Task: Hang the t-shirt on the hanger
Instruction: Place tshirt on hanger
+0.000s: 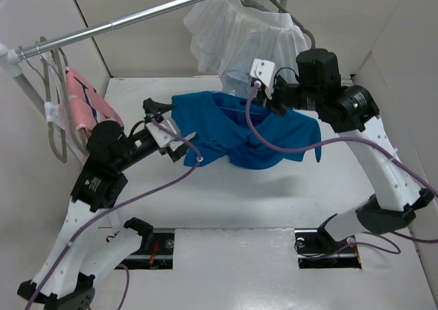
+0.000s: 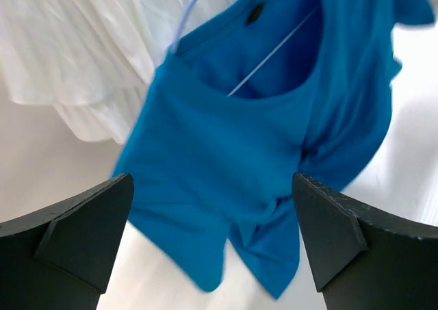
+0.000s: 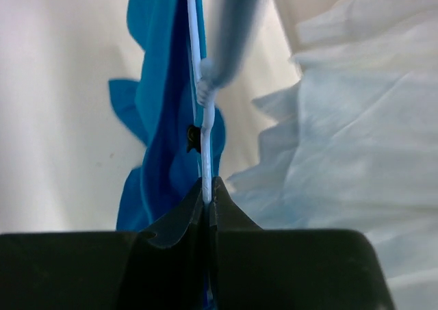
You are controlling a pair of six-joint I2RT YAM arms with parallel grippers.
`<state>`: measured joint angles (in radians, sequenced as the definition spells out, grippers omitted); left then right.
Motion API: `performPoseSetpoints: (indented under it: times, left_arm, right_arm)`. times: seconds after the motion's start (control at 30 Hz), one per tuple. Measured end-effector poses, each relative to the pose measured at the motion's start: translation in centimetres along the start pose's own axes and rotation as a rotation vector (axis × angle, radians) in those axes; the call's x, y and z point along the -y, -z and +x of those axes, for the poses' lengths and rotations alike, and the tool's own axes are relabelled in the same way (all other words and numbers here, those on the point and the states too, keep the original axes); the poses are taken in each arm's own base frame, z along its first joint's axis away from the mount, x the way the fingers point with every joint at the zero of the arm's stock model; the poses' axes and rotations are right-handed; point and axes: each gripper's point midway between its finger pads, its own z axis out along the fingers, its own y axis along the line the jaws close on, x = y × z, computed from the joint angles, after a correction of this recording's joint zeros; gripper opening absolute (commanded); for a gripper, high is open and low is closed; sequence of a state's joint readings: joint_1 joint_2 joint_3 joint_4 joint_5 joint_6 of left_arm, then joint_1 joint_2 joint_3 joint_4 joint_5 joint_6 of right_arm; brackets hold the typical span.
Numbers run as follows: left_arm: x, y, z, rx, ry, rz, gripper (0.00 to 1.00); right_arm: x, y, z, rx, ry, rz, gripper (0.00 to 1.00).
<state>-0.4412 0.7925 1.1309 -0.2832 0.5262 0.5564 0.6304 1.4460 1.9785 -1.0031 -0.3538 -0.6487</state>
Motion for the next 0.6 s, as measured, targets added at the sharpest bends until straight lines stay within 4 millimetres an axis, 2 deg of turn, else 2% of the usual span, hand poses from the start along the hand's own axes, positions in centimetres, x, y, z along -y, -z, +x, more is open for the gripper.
performPoseSetpoints:
  times: [0.1,0.13,0.2,0.37,0.5,0.6]
  left_arm:
    - [-0.2,1.4,-2.0,0.079,0.013,-0.047,0.86]
    - [-0.3,1.4,-2.3,0.088,0.012,-0.051,0.75]
    - [-0.3,1.2,-2.1,0.079,0.015,-0.044,0.69]
    - [0.3,0.0,-0.3,0.019,0.074,-0.007,0.77]
    - [1.7,-0.7,1.7,-0.028,0.152,0.042,0.82]
    - [2.3,-0.8,2.7,-0.058,0.201,0.061,0.87]
  right_arm:
    - [2.0,-1.1,-2.2,0.019,0.001,0.028,0.0]
    - [2.4,-1.7,-2.6,0.023,0.002,0.033,0.0]
    - [2.7,-2.6,-3.0,0.021,-0.006,0.036,0.0]
    - [2.0,-4.5,-2.1,0.012,-0.121,0.051,0.0]
    - [1.3,-6.5,-1.1,0.059,-0.272,0.119,0.0]
    - [1.1,-8.6,-1.6,0.105,-0.35,0.192,0.0]
